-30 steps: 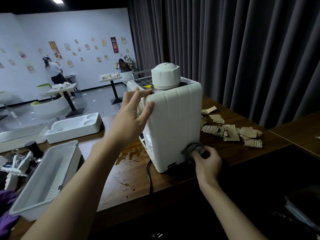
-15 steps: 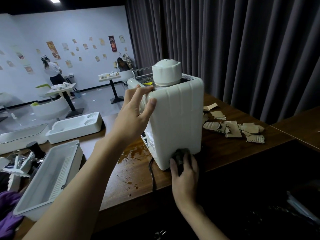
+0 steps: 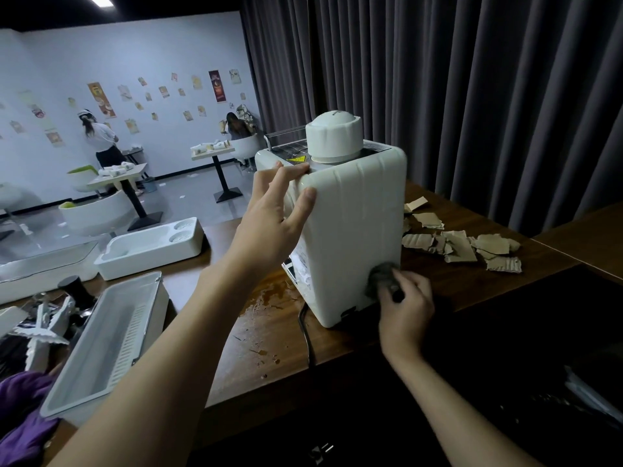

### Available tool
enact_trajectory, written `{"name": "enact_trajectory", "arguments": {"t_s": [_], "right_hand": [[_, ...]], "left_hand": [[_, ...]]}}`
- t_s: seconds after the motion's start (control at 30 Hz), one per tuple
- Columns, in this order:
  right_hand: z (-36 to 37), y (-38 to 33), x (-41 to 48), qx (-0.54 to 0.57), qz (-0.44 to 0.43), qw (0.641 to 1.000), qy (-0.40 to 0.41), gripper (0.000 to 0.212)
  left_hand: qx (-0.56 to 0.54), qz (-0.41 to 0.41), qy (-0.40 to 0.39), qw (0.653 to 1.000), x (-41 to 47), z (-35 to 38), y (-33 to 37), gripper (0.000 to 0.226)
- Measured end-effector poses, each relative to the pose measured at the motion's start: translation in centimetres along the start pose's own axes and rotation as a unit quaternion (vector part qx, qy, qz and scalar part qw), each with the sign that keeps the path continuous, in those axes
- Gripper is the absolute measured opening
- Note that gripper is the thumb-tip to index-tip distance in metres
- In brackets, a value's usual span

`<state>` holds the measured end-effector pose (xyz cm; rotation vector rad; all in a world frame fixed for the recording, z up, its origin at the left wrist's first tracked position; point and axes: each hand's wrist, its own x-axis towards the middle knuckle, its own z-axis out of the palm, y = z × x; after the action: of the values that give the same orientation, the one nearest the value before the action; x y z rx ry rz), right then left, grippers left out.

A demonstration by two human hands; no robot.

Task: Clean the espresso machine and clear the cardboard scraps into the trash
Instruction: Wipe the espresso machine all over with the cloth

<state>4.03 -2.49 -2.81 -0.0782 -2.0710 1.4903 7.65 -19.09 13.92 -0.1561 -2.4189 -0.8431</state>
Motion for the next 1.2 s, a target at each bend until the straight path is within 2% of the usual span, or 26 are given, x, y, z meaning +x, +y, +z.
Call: {"name": "enact_trajectory", "arguments": {"t_s": [0.07, 0.17, 0.4, 0.47, 0.57, 0.63, 0.8, 0.97, 1.1, 1.2], "right_hand": [[-0.2, -0.3, 0.9, 0.017, 0.003, 1.0, 0.013, 0.039], [0.4, -0.8, -1.4, 0.019, -0.028, 0.999, -0.008, 0.041], [1.0, -0.9, -4.8, 0.021, -0.199, 0.976, -0.088, 0.042], [0.5, -0.7, -3.2, 0.016, -0.173, 0.982, -0.073, 0.041], [-0.3, -0.9, 0.9, 0.043, -0.039, 0.998, -0.001, 0.039], [-0.7, -1.0, 2.6, 0.058, -0.003, 0.998, 0.02, 0.037], [0.7, -2.4, -0.4, 0.06, -0.023, 0.998, 0.013, 0.037], [1.8, -3.7, -4.8, 0.021, -0.131, 0.991, -0.036, 0.053], [1.1, -2.0, -3.3, -0.001, -0.201, 0.976, -0.087, 0.063], [0.3, -2.2, -0.2, 0.033, -0.147, 0.988, -0.035, 0.06]], "left_hand": [[-0.003, -0.001, -0.001, 1.0, 0.0, 0.1, 0.0, 0.028], [-0.01, -0.007, -0.004, 1.0, 0.1, 0.1, 0.1, 0.027], [-0.01, -0.002, 0.01, 1.0, -0.2, 0.1, 0.4, 0.03], [-0.007, -0.004, 0.006, 1.0, -0.2, 0.0, 0.5, 0.031], [0.003, -0.01, 0.004, 1.0, -0.3, -0.1, 0.6, 0.035], [0.006, -0.013, 0.004, 1.0, -0.3, -0.1, 0.8, 0.036], [-0.001, -0.021, 0.003, 1.0, -0.2, 0.1, 0.9, 0.037], [-0.009, -0.014, 0.011, 1.0, -0.3, 0.2, 0.7, 0.034], [-0.008, -0.018, 0.004, 1.0, -0.2, 0.2, 0.7, 0.04], [-0.008, -0.017, -0.005, 1.0, -0.2, 0.1, 0.7, 0.039]]}}
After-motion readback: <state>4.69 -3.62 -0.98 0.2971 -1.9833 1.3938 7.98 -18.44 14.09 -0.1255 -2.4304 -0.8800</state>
